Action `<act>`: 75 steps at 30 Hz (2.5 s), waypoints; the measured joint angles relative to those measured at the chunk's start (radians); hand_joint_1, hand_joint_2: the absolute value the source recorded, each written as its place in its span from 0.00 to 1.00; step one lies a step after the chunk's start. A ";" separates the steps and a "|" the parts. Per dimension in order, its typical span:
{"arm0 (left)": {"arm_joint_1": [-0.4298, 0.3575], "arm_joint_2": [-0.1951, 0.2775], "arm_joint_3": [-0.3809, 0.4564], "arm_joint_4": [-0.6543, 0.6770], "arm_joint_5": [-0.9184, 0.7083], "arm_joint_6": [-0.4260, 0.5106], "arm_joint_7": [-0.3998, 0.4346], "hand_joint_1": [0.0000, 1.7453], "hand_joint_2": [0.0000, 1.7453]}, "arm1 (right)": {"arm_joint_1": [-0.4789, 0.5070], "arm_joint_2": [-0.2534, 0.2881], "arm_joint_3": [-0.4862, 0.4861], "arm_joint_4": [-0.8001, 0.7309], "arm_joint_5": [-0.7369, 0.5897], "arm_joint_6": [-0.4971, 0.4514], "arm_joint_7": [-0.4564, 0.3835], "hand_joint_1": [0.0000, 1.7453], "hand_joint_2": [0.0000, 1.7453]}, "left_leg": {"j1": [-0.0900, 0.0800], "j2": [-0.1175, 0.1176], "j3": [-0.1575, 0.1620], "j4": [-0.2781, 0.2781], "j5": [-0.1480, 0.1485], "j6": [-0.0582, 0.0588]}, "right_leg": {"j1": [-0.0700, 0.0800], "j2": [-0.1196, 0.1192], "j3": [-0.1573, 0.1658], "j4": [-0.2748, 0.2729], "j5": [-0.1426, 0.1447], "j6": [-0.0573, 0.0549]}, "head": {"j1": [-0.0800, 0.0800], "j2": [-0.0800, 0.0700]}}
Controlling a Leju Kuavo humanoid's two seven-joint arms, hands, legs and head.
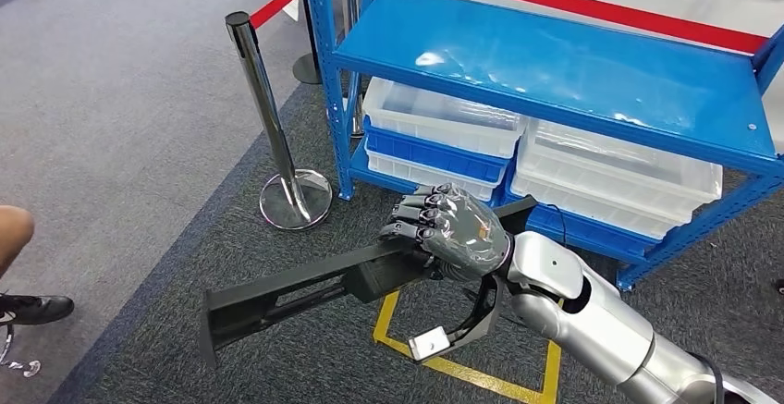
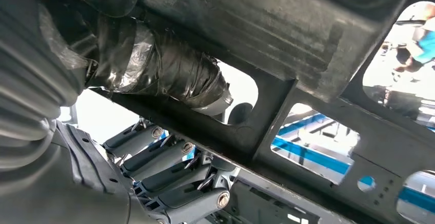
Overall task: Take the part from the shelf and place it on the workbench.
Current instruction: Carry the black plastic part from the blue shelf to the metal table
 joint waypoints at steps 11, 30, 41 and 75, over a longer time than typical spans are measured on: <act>0.006 0.003 0.004 0.002 0.000 -0.002 0.006 0.00 1.00 | 0.000 0.011 0.012 0.024 -0.003 -0.012 -0.002 1.00 1.00 | 0.020 0.093 -0.059 0.278 -0.150 -0.061 | 0.000 -0.141 -0.099 -0.013 0.095 -0.027 | -0.002 0.000; 0.002 0.004 0.010 0.002 0.003 0.001 0.017 0.00 1.00 | -0.007 0.021 0.022 0.045 -0.010 -0.038 0.000 1.00 1.00 | -0.002 0.011 -0.003 -0.007 0.007 0.003 | -0.011 -0.013 -0.018 0.029 0.007 0.016 | -0.002 0.000; 0.008 -0.001 0.015 0.003 0.006 0.008 0.022 0.00 1.00 | 0.005 0.019 0.020 0.040 -0.013 -0.054 0.008 1.00 1.00 | 0.011 0.090 -0.075 0.291 -0.157 -0.044 | 0.008 -0.126 -0.089 -0.005 0.075 -0.031 | -0.006 0.000; -0.001 -0.015 0.034 0.003 0.022 0.020 0.021 0.00 1.00 | -0.036 -0.001 -0.017 0.029 0.002 -0.050 0.041 1.00 1.00 | 0.002 0.149 0.120 0.082 -0.136 -0.026 | 0.003 -0.180 -0.157 0.011 0.119 -0.008 | -0.006 0.000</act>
